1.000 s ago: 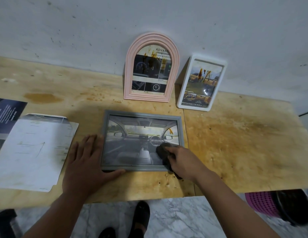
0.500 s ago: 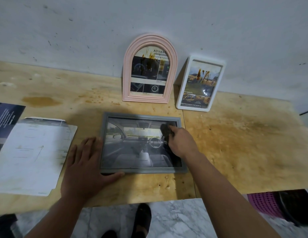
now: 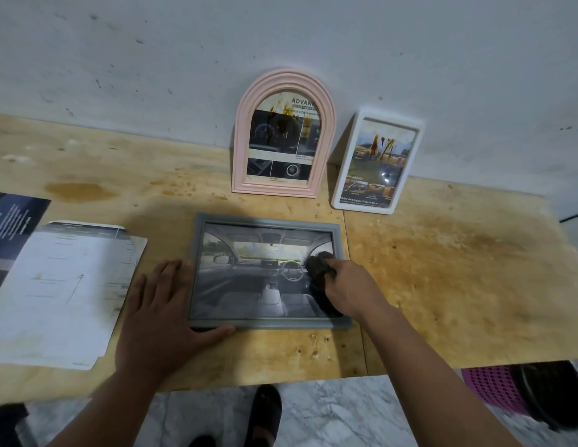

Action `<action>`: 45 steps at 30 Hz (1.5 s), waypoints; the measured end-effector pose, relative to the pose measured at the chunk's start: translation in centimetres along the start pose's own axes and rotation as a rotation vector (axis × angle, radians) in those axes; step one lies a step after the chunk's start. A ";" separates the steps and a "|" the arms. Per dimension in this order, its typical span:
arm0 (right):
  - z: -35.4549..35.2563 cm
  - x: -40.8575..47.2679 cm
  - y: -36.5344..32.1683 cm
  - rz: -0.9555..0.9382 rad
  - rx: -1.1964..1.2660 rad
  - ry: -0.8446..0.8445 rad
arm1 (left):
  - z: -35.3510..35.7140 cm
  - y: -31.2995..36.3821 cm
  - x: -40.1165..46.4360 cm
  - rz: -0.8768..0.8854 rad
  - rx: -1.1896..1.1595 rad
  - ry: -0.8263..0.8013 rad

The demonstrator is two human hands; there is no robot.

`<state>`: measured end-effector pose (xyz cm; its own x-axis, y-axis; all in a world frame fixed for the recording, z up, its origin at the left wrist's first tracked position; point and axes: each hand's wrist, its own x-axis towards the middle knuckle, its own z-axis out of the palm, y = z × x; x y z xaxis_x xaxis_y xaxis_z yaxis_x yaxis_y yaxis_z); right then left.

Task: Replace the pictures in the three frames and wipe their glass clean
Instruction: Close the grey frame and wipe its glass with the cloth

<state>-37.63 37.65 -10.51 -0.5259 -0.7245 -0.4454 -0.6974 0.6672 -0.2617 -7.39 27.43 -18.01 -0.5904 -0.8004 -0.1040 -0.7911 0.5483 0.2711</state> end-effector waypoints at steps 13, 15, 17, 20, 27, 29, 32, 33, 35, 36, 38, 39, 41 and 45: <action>-1.3 2.4 -1.1 0.017 0.070 0.144 | 0.3 -0.1 0.0 0.005 0.017 0.006; 0.0 2.2 -1.2 0.020 0.024 0.131 | 0.2 -0.1 0.0 0.000 0.020 0.007; 0.5 1.8 -0.9 0.034 0.018 0.099 | 0.2 0.0 0.1 -0.001 0.019 0.009; 0.3 0.4 -0.8 0.023 -0.037 0.010 | 0.2 0.0 0.1 -0.002 0.014 0.008; -2.4 -1.1 -0.3 0.017 0.046 -0.206 | 0.1 0.0 0.1 -0.005 0.004 0.004; -2.9 0.4 -0.4 0.027 0.122 -0.050 | 0.0 0.0 0.1 -0.001 0.007 0.005; -1.9 2.1 -0.7 0.042 0.160 0.069 | -0.1 0.1 0.1 0.001 0.006 0.012; -1.3 2.3 -0.7 0.053 0.152 0.065 | -0.1 0.2 0.0 0.000 0.009 0.016; -0.4 2.0 -0.6 0.074 0.164 0.055 | -0.2 0.3 0.0 -0.004 0.019 0.017; -0.1 1.8 -0.5 0.080 0.175 0.051 | -0.2 0.3 -0.1 -0.004 0.023 0.016; 0.1 1.2 -0.4 0.080 0.189 0.040 | -0.3 0.4 -0.1 -0.005 0.027 0.018; 0.2 0.9 -0.2 0.077 0.196 0.035 | -0.3 0.4 -0.1 -0.004 0.028 0.016; 0.5 0.2 -0.1 0.073 0.213 0.034 | -0.3 0.4 -0.1 -0.004 0.032 0.014; 1.2 -2.1 0.0 0.064 0.255 0.021 | -0.4 0.3 -0.1 -0.003 0.036 0.007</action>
<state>-35.91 39.41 -10.59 -0.5771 -0.6809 -0.4510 -0.5182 0.7321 -0.4422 -7.55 27.58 -17.54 -0.5871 -0.8036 -0.0981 -0.7982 0.5543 0.2359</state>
